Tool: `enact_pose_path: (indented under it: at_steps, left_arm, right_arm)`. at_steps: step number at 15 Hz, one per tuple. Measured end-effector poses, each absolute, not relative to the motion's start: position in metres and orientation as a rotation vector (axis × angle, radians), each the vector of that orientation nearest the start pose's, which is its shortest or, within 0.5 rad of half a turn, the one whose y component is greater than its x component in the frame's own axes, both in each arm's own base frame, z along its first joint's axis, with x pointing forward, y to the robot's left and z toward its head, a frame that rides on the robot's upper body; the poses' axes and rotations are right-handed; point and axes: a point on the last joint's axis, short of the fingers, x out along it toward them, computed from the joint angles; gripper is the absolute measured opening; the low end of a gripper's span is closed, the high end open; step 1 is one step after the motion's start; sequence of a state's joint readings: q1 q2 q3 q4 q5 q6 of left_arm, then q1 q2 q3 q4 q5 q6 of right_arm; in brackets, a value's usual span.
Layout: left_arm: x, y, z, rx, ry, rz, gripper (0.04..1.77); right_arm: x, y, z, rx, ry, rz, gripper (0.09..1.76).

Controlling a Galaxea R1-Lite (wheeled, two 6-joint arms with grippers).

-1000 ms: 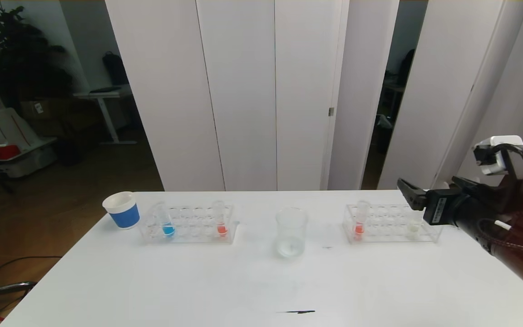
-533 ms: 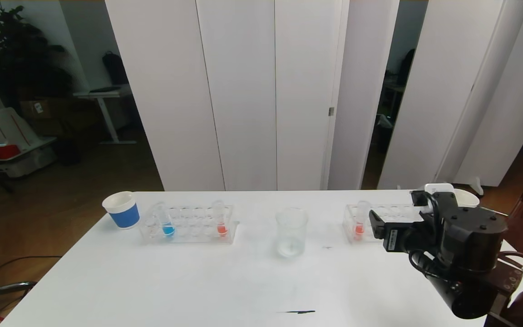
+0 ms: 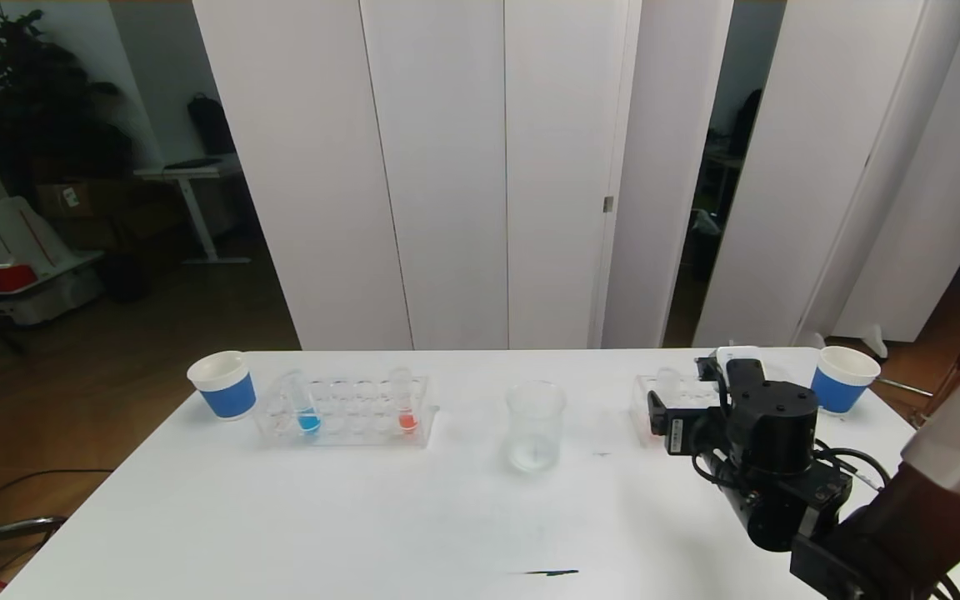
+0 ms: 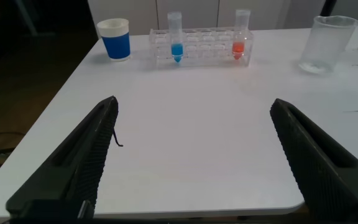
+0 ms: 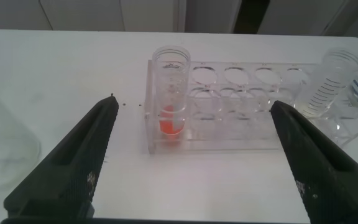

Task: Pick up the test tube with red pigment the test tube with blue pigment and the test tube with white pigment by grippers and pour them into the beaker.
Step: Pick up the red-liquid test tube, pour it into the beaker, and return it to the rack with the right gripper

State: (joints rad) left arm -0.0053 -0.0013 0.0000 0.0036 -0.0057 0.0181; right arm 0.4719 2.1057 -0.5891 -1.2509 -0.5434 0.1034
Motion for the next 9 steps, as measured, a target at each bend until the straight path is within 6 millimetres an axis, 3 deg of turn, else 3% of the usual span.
enact_pose_path:
  at_steps: [9]
  left_arm:
    - [-0.023,0.0,0.075,0.018,0.003,-0.011,1.75]
  right_arm:
    - [0.351,0.155,0.04,-0.062,0.203,-0.076,1.75]
